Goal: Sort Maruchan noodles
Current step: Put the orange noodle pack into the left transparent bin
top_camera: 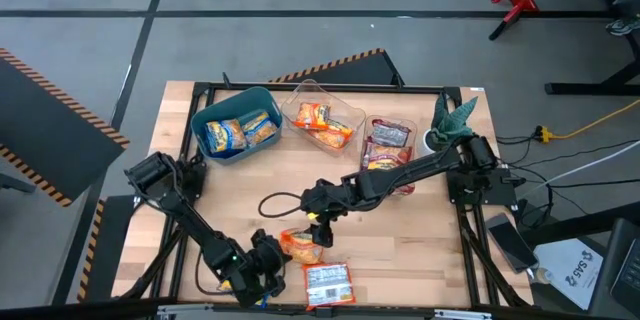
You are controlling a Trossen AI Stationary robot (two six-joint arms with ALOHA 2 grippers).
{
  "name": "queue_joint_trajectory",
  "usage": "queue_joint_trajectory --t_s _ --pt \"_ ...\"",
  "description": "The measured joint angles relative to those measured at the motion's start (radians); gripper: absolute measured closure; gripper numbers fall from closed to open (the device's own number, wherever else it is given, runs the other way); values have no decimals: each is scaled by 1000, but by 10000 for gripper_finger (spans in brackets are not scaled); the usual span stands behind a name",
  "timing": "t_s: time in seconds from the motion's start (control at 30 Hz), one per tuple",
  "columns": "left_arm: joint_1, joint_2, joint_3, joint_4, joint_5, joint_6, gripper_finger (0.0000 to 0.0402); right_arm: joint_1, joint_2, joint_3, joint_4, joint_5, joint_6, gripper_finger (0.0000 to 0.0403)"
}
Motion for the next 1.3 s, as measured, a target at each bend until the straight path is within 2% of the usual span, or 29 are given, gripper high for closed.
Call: queue_joint_trajectory --t_s 0.27,0.6,0.9,1.17,1.3 --pt "-4 70 -1 15 14 -77 402 -3 28 -1 5 -36 3 102" --pt "19 82 0 27 24 -84 402 -3 72 -1 88 -158 5 102" --pt "51 82 0 27 35 -58 402 -1 107 0 137 -143 6 102" --pt "70 82 0 19 37 -53 402 0 167 0 113 -185 34 103" --pt "78 82 0 16 31 -52 402 0 167 1 95 -167 25 125"
